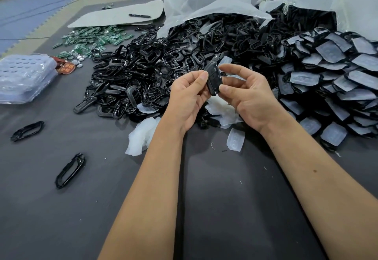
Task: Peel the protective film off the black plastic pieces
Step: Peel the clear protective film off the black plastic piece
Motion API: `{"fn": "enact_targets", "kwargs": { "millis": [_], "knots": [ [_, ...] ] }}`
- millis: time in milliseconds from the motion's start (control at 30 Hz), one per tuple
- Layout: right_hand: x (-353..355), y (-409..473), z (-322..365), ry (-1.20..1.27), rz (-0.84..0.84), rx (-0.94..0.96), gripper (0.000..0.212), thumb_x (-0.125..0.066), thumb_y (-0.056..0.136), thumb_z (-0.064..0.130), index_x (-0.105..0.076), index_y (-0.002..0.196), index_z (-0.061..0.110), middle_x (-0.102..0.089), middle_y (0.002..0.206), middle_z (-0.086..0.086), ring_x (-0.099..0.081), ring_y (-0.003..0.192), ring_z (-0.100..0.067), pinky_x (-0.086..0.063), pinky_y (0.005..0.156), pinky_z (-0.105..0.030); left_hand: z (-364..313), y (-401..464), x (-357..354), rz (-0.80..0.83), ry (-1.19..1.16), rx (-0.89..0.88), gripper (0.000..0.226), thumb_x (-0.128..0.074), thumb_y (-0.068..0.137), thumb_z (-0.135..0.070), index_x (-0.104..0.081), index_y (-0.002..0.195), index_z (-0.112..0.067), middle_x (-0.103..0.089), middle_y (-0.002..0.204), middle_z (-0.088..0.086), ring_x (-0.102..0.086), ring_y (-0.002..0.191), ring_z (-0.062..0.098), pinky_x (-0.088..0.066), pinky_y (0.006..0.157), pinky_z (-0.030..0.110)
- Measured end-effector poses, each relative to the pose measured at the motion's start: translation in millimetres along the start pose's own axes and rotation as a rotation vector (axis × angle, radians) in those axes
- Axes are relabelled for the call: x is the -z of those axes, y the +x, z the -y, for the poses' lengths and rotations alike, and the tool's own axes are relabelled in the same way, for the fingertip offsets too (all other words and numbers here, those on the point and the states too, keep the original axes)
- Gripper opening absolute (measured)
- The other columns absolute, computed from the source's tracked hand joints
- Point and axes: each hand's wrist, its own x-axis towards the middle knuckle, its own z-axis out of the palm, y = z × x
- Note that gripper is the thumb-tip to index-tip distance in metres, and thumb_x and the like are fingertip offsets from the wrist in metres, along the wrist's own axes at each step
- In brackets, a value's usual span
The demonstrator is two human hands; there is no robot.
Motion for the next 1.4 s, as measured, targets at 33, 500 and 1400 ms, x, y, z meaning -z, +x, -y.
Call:
{"fn": "enact_targets", "kwargs": {
  "millis": [33, 500, 1400],
  "knots": [
    [-1.0, 0.0, -0.9, -0.002, -0.005, 0.007, 0.045, -0.063, 0.088, -0.018, -0.064, 0.127, 0.003, -0.075, 0.092, -0.011, -0.075, 0.091, -0.023, -0.060, 0.087, -0.033, -0.5, -0.1, 0.4, -0.002, 0.000, 0.003, 0.018, -0.049, 0.108, -0.004, -0.063, 0.112, 0.007, -0.069, 0.096, 0.015, -0.066, 0.076, 0.013, -0.055, 0.068, 0.020],
    [3.5, -1.0, 27.6, -0.504, -0.194, 0.294, 0.035, -0.074, 0.081, -0.014, -0.077, 0.107, 0.010, -0.078, 0.090, -0.001, -0.074, 0.085, -0.013, -0.060, 0.080, -0.029, 0.5, 10.2, -17.4, -0.084, 0.164, -0.183, 0.018, -0.064, 0.103, -0.017, -0.074, 0.111, -0.004, -0.079, 0.092, 0.008, -0.072, 0.080, 0.016, -0.058, 0.072, 0.025],
    [49.5, 0.5, 85.9, -1.519, -0.423, 0.400, 0.026, -0.061, 0.093, 0.010, -0.082, 0.105, 0.020, -0.079, 0.101, -0.005, -0.063, 0.108, -0.029, -0.049, 0.096, -0.036, 28.6, 5.6, -107.3, -0.243, 1.045, -0.348, 0.021, -0.056, 0.103, -0.023, -0.071, 0.113, -0.012, -0.071, 0.112, 0.005, -0.058, 0.113, 0.028, -0.040, 0.102, 0.040]
  ]
}}
